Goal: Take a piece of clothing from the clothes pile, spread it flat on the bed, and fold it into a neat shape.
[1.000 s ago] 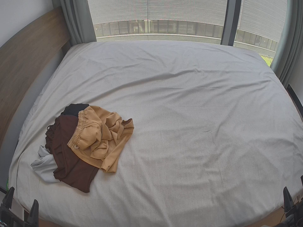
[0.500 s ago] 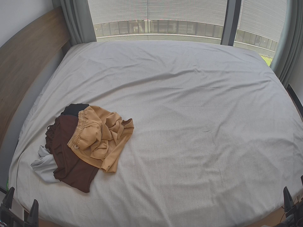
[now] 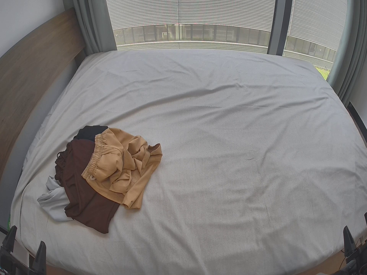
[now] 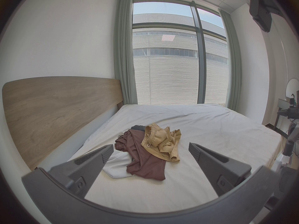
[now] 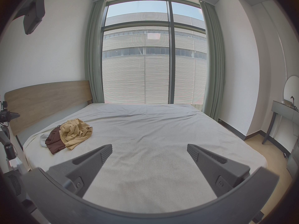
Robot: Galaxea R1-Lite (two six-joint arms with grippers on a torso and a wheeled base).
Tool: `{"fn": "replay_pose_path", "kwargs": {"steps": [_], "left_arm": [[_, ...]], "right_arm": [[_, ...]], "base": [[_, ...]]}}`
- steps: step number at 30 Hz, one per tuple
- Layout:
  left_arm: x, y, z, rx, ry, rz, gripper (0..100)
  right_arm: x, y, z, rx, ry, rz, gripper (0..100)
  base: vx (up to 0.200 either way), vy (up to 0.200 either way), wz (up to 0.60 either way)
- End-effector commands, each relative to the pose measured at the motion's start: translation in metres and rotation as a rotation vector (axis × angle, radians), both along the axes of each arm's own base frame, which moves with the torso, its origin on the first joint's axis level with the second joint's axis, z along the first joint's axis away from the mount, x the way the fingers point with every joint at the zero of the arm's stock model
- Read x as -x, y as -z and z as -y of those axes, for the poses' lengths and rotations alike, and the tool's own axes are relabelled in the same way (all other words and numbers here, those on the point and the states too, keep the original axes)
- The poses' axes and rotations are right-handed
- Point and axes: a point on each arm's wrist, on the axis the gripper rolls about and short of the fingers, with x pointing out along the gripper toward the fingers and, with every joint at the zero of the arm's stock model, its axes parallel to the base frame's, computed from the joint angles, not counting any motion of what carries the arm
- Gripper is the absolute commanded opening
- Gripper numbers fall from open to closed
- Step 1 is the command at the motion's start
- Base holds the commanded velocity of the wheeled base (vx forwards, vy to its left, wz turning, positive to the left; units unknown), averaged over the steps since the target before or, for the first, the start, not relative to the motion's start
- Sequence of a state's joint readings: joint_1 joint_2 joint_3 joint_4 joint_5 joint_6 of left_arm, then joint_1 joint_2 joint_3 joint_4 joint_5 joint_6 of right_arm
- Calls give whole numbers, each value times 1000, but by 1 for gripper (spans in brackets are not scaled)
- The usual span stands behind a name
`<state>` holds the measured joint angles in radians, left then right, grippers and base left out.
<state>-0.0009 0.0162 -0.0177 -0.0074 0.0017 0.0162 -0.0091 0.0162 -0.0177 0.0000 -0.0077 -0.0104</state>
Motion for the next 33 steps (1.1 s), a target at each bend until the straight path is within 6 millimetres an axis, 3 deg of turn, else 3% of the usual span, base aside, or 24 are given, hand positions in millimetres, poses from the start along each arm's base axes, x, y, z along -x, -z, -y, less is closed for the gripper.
{"fn": "replay_pose_path", "kwargs": {"steps": [1, 3, 5, 20, 27, 33], "left_arm": [[0, 1, 0, 6, -1, 31, 100], [1, -4, 0, 7, -2, 66, 100], [2, -31, 1, -2, -18, 148, 100], [-6, -45, 1, 90, 5, 82, 100], [-15, -75, 0, 102, 42, 64, 100], [-38, -120, 2, 209, 105, 31, 100]], "right_arm": [[-1, 5, 0, 2, 2, -11, 100], [-1, 5, 0, 2, 2, -9, 100], [-1, 5, 0, 2, 0, -11, 100], [-1, 5, 0, -1, -3, -11, 100], [-1, 5, 0, -1, -3, -11, 100], [-1, 5, 0, -3, -5, -9, 100]], "base": [[0, 0, 0], [0, 0, 0], [0, 0, 0], [0, 0, 0], [0, 0, 0], [0, 0, 0]]}}
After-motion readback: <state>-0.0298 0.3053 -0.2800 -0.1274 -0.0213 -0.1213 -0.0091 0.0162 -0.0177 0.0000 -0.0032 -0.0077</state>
